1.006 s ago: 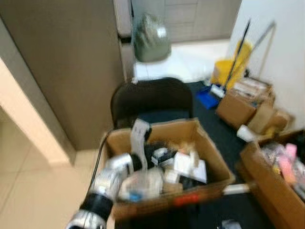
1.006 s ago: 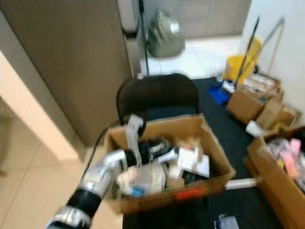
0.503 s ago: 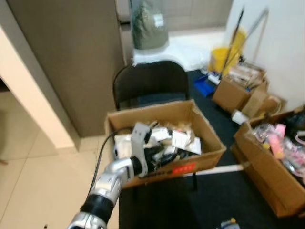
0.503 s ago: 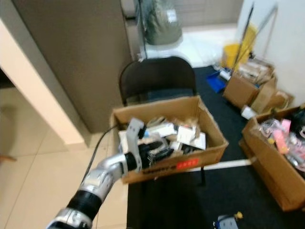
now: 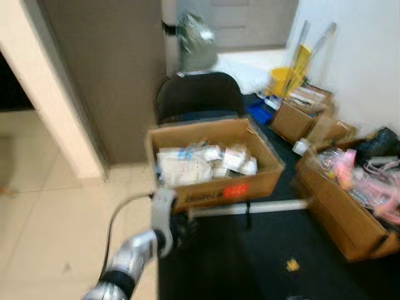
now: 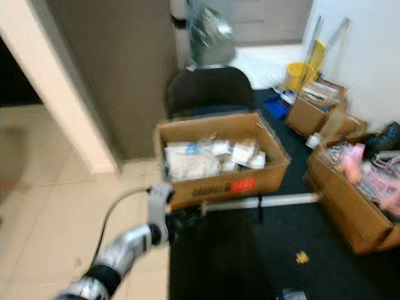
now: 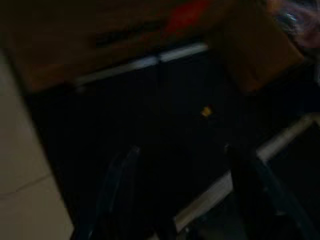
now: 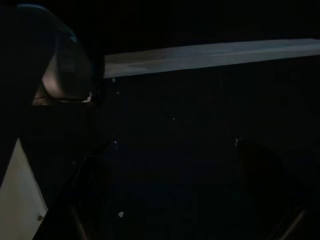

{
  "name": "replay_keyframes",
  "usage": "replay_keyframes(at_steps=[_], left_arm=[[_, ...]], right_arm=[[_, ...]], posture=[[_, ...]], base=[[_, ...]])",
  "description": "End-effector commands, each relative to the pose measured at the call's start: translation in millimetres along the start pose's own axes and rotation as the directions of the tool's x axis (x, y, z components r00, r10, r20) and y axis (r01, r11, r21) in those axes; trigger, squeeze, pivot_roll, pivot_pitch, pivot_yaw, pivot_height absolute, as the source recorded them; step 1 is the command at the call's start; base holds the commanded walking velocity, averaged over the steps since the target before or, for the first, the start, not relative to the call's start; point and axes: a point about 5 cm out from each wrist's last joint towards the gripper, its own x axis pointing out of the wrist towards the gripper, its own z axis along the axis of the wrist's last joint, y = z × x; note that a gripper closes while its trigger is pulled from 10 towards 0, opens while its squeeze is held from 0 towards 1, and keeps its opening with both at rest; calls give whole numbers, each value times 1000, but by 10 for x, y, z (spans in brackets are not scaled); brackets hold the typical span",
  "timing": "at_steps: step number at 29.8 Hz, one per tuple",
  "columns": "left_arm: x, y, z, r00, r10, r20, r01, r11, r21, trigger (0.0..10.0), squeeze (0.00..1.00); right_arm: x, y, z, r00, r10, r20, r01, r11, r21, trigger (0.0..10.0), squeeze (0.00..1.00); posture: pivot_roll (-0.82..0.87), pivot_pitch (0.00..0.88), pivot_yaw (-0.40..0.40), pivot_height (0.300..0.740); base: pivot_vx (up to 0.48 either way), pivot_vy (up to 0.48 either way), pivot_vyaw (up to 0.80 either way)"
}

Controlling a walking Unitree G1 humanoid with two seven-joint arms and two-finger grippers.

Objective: Picking trash to rubbish bin

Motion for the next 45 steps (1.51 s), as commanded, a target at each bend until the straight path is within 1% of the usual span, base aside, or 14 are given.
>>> replay_keyframes(at_steps=[1,2,3,5,6,7,9,12,13,15,18,25,34,45], left_arm=[[-106,173,-147,994,107,-29,-108,994,-34,10000,0],[-106,173,-147,994,107,-29,-108,994,-34,10000,0],[-200,269,-307,982,173,-77,-177,983,-49,10000,0],[-248,311,-382,975,201,-99,-207,976,-60,10000,0],[-354,385,-546,956,253,-151,-266,962,-69,10000,0],[-354,385,-546,956,253,-151,-266,962,-69,10000,0],[-445,434,-685,935,293,-199,-313,947,-72,10000,0],[-612,500,-929,885,372,-281,-404,912,-64,10000,0],[-612,500,-929,885,372,-281,-404,912,-64,10000,0],[-749,541,-1110,832,443,-334,-497,863,-93,10000,0],[-817,533,-1224,808,463,-366,-531,841,-108,10000,0],[-879,492,-1362,781,468,-413,-547,832,-92,10000,0],[-891,458,-1420,773,460,-437,-541,838,-74,10000,0],[-887,406,-1475,772,439,-459,-519,853,-59,10000,0]], right_arm=[[1,18,16,1000,7,7,-7,1000,0,10000,0],[1,18,16,1000,7,7,-7,1000,0,10000,0],[1,17,10,1000,8,6,-8,1000,0,10000,0],[1,17,9,1000,8,6,-8,1000,0,10000,0],[1,18,9,1000,8,6,-8,1000,0,10000,0],[1,18,9,1000,8,6,-8,1000,0,10000,0],[1,20,12,1000,9,7,-9,1000,0,10000,0],[1,22,19,1000,10,9,-10,1000,-1,10000,0],[1,22,19,1000,10,9,-10,1000,-1,10000,0],[3,27,33,1000,12,13,-12,1000,-3,10000,0],[3,22,35,1000,12,13,-12,1000,-6,10000,0],[3,7,44,1000,9,14,-9,1000,-14,10000,0],[5,1,73,1000,8,22,-8,1000,-18,10000,0],[7,3,100,1000,10,29,-10,1000,-16,10000,0]], posture=[[-51,36,32,740],[-51,36,32,740],[-50,39,29,740],[-50,39,29,740],[-50,39,29,740],[-50,39,29,740],[-50,39,29,740],[-48,38,29,740],[-48,38,29,740],[-48,37,26,740],[-46,37,24,740],[-46,31,19,740],[-48,24,19,740],[-48,24,19,740]], base=[[0,0,0],[0,0,0],[0,0,0],[0,0,0],[0,0,0],[0,0,0],[0,0,0],[0,0,0],[0,0,0],[0,-454,0],[0,-480,0],[0,-476,0],[0,-425,0],[0,-25,0]])
